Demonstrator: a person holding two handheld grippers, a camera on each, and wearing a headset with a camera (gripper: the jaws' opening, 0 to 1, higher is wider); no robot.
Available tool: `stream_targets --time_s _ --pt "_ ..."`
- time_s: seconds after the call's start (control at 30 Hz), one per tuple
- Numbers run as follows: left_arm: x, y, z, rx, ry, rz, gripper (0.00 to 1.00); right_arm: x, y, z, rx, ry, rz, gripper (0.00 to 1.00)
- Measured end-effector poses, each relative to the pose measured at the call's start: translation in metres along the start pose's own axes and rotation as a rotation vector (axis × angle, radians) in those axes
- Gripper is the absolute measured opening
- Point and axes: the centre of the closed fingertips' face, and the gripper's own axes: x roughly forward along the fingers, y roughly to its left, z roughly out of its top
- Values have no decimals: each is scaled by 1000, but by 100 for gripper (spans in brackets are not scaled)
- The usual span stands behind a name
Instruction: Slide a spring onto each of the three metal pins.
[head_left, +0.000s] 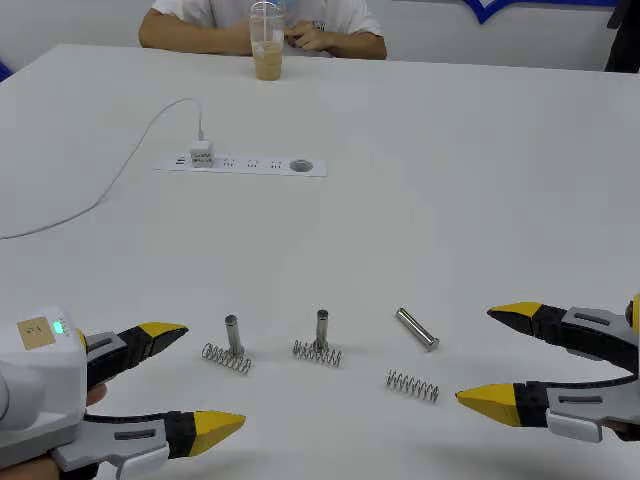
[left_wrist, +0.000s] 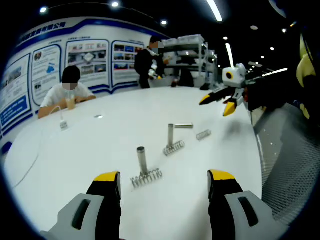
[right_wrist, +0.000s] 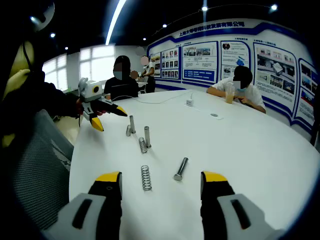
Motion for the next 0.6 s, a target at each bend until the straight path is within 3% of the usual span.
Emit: stream_targets --time_s 0.37,0.6 --pt "4 -4 -1 5 4 -10 72 3 2 -7 17 33 5 61" --pt "5 -3 0 0 0 -10 72 5 0 -3 39 32 -1 58"
